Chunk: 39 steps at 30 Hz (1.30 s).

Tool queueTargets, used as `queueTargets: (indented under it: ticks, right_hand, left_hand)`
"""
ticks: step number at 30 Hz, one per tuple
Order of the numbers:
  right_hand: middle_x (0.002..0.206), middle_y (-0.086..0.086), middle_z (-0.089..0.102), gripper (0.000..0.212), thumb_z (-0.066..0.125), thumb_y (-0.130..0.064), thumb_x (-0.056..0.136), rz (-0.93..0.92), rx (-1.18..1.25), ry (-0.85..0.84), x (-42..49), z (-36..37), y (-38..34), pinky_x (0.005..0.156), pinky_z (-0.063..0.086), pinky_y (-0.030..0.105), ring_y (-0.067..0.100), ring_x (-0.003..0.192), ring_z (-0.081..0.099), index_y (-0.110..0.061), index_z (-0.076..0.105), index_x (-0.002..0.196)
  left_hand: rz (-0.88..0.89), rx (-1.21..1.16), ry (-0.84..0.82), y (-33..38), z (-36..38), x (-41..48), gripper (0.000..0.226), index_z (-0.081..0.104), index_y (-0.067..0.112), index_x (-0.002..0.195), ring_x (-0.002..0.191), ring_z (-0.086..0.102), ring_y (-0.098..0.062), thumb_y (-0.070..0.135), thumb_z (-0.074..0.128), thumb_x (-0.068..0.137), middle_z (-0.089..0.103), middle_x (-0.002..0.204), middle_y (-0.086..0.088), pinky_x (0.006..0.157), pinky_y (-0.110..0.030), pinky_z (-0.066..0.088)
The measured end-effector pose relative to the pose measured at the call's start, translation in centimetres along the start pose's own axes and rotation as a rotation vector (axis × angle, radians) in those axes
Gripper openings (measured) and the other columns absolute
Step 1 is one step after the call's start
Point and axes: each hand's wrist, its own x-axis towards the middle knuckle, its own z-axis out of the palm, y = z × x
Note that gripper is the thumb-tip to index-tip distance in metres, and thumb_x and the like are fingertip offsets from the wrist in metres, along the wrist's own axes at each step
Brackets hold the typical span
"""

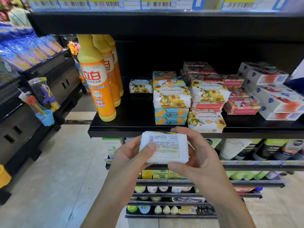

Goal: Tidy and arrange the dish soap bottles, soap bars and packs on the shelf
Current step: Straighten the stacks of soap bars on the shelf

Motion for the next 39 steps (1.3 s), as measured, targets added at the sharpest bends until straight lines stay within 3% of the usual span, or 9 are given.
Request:
queueTargets:
  ticks: [4, 8, 12, 18, 25, 29, 34, 39]
  right_hand:
    - [0.135, 0.000, 0.064, 0.076, 0.080, 0.003, 0.079, 0.031, 0.020, 0.028, 0.0, 0.1, 0.1, 0.091, 0.057, 0.031, 0.020, 0.121, 0.065, -0.022, 0.051, 0.144]
    - [0.125, -0.007, 0.070, 0.062, 0.078, -0.024, 0.076, 0.108, 0.004, 0.134, 0.3, 0.2, -0.1, 0.084, 0.056, 0.021, 0.010, 0.111, 0.069, -0.029, 0.059, 0.135]
    - [0.111, -0.008, 0.076, 0.050, 0.075, -0.035, 0.074, 0.131, -0.022, 0.165, 0.6, 0.5, 0.0, 0.080, 0.053, 0.013, 0.005, 0.102, 0.071, -0.023, 0.067, 0.122]
    - [0.108, 0.003, 0.077, 0.048, 0.078, -0.033, 0.074, 0.150, -0.005, 0.189, 0.7, 0.3, 0.4, 0.083, 0.053, 0.017, 0.016, 0.103, 0.072, -0.013, 0.070, 0.118]
    - [0.114, 0.005, 0.076, 0.048, 0.088, -0.019, 0.077, 0.096, 0.019, 0.182, 0.5, 0.2, 0.4, 0.090, 0.056, 0.026, 0.019, 0.108, 0.071, -0.017, 0.069, 0.120]
    - [0.112, 0.004, 0.075, 0.048, 0.082, -0.011, 0.076, 0.017, -0.002, 0.174, 0.3, 0.0, 0.3, 0.084, 0.056, 0.026, 0.017, 0.104, 0.070, -0.015, 0.067, 0.122]
    - [0.111, 0.002, 0.073, 0.046, 0.080, -0.010, 0.074, -0.067, -0.018, 0.137, 0.3, -0.4, 0.4, 0.083, 0.055, 0.025, 0.020, 0.106, 0.070, -0.021, 0.069, 0.117]
    - [0.117, 0.006, 0.071, 0.046, 0.084, -0.011, 0.077, -0.083, -0.036, 0.089, 0.4, -0.7, 0.6, 0.092, 0.056, 0.038, 0.027, 0.114, 0.065, -0.026, 0.070, 0.117]
  left_hand:
    - [0.005, -0.012, 0.010, -0.2, -0.1, 0.1, 0.039, 0.067, 0.010, 0.128, 0.114, 0.071, -0.026, 0.020, 0.064, 0.090, 0.075, 0.119, -0.008, 0.100, -0.041, 0.055]
    - [0.006, -0.020, 0.028, -0.4, -0.1, 0.2, 0.048, 0.065, 0.013, 0.132, 0.114, 0.071, -0.028, 0.020, 0.069, 0.085, 0.075, 0.121, -0.009, 0.102, -0.044, 0.051]
    - [0.011, -0.020, 0.049, -0.6, 0.0, 0.2, 0.052, 0.063, 0.016, 0.133, 0.111, 0.072, -0.026, 0.019, 0.071, 0.081, 0.076, 0.118, -0.007, 0.100, -0.043, 0.052]
    - [0.007, -0.008, 0.039, -0.9, 0.1, 0.1, 0.054, 0.063, 0.019, 0.133, 0.112, 0.071, -0.025, 0.018, 0.072, 0.080, 0.075, 0.119, -0.006, 0.099, -0.040, 0.052]
    - [-0.009, 0.019, 0.007, -0.6, 0.2, 0.0, 0.056, 0.060, 0.023, 0.136, 0.118, 0.068, -0.022, 0.016, 0.071, 0.082, 0.073, 0.124, -0.004, 0.102, -0.037, 0.050]
    - [-0.027, 0.049, -0.001, -0.5, 0.1, -0.1, 0.048, 0.063, 0.021, 0.135, 0.119, 0.068, -0.021, 0.034, 0.075, 0.090, 0.073, 0.124, -0.004, 0.108, -0.043, 0.048]
    - [-0.050, 0.068, -0.028, -0.4, 0.0, 0.2, 0.071, 0.064, 0.014, 0.130, 0.119, 0.068, -0.017, 0.061, 0.069, 0.077, 0.074, 0.122, -0.003, 0.105, -0.036, 0.052]
    - [-0.053, 0.061, 0.007, -0.5, 0.0, 0.4, 0.067, 0.066, 0.010, 0.128, 0.115, 0.070, -0.021, 0.050, 0.078, 0.075, 0.075, 0.119, -0.005, 0.101, -0.036, 0.056]
